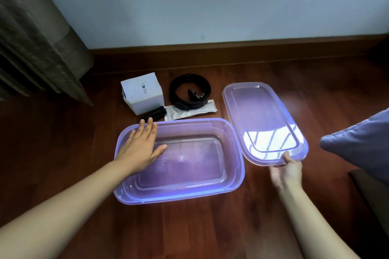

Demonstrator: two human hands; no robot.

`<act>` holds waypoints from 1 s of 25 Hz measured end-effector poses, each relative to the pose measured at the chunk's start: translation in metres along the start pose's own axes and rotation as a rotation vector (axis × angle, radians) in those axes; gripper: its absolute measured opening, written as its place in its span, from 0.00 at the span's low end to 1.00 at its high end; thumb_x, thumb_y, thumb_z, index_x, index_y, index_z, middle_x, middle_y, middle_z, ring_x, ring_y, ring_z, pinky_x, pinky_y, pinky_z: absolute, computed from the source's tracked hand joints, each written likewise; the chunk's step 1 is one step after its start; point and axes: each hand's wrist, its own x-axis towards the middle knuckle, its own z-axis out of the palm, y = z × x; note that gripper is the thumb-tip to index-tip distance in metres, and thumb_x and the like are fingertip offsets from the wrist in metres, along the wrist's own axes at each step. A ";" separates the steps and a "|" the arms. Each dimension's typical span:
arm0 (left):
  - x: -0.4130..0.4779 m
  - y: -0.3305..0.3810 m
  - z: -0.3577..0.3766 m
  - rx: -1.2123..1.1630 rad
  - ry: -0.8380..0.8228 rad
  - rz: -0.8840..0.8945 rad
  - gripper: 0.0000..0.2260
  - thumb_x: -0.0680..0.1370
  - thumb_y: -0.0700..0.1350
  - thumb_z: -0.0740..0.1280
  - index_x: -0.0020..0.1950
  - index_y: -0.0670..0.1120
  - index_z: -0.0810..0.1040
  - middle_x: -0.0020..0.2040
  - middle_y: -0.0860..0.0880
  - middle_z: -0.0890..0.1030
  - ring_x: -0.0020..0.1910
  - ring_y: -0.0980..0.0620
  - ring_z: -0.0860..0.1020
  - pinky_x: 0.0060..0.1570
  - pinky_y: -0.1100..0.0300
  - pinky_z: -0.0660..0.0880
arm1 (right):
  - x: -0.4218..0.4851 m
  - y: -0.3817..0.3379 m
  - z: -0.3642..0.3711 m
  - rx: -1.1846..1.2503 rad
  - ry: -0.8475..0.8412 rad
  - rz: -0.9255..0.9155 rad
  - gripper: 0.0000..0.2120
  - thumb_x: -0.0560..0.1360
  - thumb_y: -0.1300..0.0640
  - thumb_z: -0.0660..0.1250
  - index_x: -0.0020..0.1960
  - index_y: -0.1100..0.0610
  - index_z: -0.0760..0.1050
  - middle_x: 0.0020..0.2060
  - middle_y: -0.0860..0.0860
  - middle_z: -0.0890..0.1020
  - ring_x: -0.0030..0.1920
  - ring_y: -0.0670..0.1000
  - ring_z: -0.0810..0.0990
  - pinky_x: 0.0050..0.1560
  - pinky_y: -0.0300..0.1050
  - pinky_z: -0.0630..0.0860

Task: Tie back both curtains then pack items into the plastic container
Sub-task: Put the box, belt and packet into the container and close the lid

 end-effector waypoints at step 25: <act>0.011 0.010 -0.006 0.013 0.319 -0.010 0.38 0.73 0.65 0.37 0.75 0.44 0.39 0.73 0.49 0.34 0.73 0.52 0.34 0.71 0.56 0.37 | -0.044 0.046 0.061 -1.610 -0.584 -0.664 0.35 0.73 0.56 0.68 0.75 0.59 0.56 0.71 0.55 0.67 0.70 0.56 0.66 0.65 0.46 0.65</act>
